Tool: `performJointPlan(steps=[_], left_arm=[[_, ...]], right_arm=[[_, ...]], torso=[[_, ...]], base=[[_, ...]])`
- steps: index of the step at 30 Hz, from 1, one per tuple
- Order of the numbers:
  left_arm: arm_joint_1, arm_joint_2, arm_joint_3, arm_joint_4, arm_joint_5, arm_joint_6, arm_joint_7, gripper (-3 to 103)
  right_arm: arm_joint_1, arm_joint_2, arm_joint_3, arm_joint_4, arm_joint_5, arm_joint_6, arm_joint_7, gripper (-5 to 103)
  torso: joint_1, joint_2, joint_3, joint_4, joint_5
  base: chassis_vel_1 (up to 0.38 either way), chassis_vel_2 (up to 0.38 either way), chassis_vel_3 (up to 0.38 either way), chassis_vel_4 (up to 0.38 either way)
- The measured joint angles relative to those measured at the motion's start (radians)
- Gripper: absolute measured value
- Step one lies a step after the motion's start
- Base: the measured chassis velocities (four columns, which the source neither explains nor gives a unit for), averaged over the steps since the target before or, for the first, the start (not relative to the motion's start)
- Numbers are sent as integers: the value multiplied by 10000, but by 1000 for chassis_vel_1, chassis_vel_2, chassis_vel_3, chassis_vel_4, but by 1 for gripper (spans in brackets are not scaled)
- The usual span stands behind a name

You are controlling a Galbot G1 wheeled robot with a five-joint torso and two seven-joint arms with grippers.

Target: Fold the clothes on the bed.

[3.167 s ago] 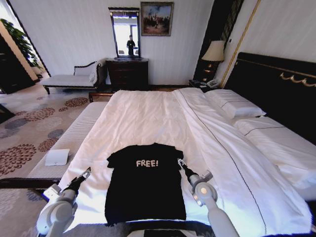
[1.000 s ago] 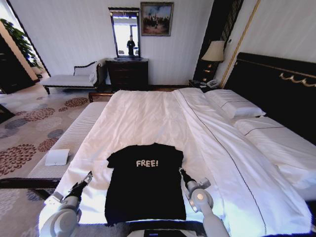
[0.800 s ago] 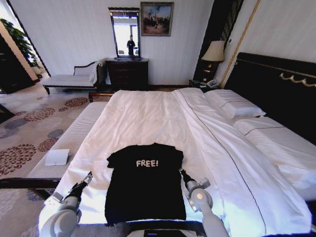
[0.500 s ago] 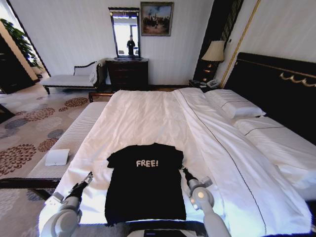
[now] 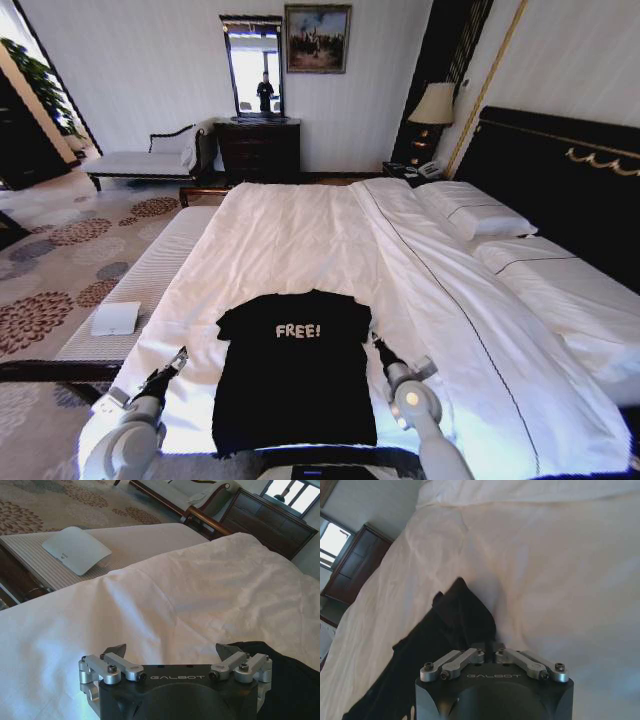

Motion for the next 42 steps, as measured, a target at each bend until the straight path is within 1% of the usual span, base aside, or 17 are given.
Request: performJointPlan(steps=[1,3,4,7,9,10,12,13,16,18,21,22,23,26,34,42], left_arm=[[2,13,-2,28,-1,-13,0,100],[6,21,-3,64,-2,-28,0,100],[6,21,-3,64,-2,-28,0,100],[-10,22,12,83,-5,-39,0,100],[-23,22,14,88,-5,-40,0,100],[-33,26,15,93,-6,-42,0,100],[-35,58,15,115,-15,-52,0,100],[-35,58,15,115,-15,-52,0,100],[-34,112,1,168,-34,-76,0,100],[-34,127,-1,185,-40,-88,0,100],[-34,155,-7,211,-52,-106,0,100],[-37,164,-8,219,-61,-111,1,100],[-40,171,-10,229,-73,-114,1,100],[-52,180,-11,253,-90,-121,0,100],[-94,157,-1,306,-112,-136,1,100],[-122,64,60,323,-76,-138,0,100]], right_arm=[[1,27,-10,-39,0,0,-16,11],[35,67,-26,-112,4,0,-36,21],[35,67,-26,-112,4,0,-36,21],[147,113,-41,-248,17,0,-64,37],[178,137,-42,-286,29,0,-68,37],[213,174,-44,-334,58,-1,-71,45],[279,274,-48,-443,145,-6,-71,36],[279,274,-48,-443,145,-6,-71,36],[361,390,-52,-605,146,-8,-77,19],[398,418,-52,-663,127,-8,-84,19],[509,454,-27,-779,52,18,-117,3],[541,454,-9,-794,40,41,-124,3],[575,453,12,-808,24,75,-132,1],[639,442,53,-841,-36,172,-161,0],[673,372,170,-615,-58,360,-242,0],[489,305,153,-460,-117,343,-231,0]], torso=[[0,0,0,0,0],[0,0,0,0,0],[0,0,0,0,0],[0,0,-1,0,-1],[0,0,0,0,-1],[0,0,0,0,-1],[0,0,0,0,-1],[0,0,0,0,-1],[0,0,-1,0,-1],[0,0,-1,0,0],[0,0,0,0,0],[0,0,0,0,0],[0,0,0,0,-1],[0,0,0,0,0],[0,0,0,0,0],[0,0,0,0,0]], base=[[0,0,0,0],[0,0,0,0],[0,0,0,0],[0,0,0,0],[0,0,0,0],[0,0,0,0],[0,0,0,0],[0,0,0,0],[0,0,0,0],[0,0,0,0],[0,0,0,0],[0,0,0,0],[0,0,0,0],[0,0,0,0],[0,0,0,0],[0,0,0,0]])
